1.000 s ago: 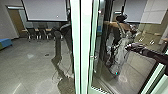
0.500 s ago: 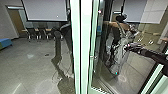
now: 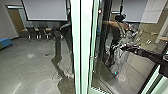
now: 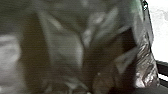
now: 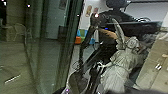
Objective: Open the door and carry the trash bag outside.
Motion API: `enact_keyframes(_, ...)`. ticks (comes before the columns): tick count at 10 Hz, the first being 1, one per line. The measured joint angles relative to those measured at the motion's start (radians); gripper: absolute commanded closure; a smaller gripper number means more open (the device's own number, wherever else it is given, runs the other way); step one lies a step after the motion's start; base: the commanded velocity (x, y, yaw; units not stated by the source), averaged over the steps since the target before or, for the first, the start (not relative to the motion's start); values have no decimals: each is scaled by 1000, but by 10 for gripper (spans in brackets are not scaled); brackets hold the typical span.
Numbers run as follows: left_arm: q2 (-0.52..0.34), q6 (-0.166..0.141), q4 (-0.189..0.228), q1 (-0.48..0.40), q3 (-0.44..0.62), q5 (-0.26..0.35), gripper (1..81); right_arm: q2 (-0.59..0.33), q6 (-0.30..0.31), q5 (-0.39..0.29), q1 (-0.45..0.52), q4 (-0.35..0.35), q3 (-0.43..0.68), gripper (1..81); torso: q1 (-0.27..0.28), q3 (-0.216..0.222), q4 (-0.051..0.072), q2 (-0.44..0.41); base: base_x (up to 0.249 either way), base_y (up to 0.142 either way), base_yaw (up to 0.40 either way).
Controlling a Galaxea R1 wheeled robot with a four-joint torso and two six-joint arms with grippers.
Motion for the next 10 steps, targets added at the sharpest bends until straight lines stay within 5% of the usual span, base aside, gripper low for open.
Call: enact_keyframes(10, 0, 0, 0, 3, 0, 0, 811, -30, 1, 2, -2, 0, 7, 10, 0, 0, 0, 0, 0, 0, 0)
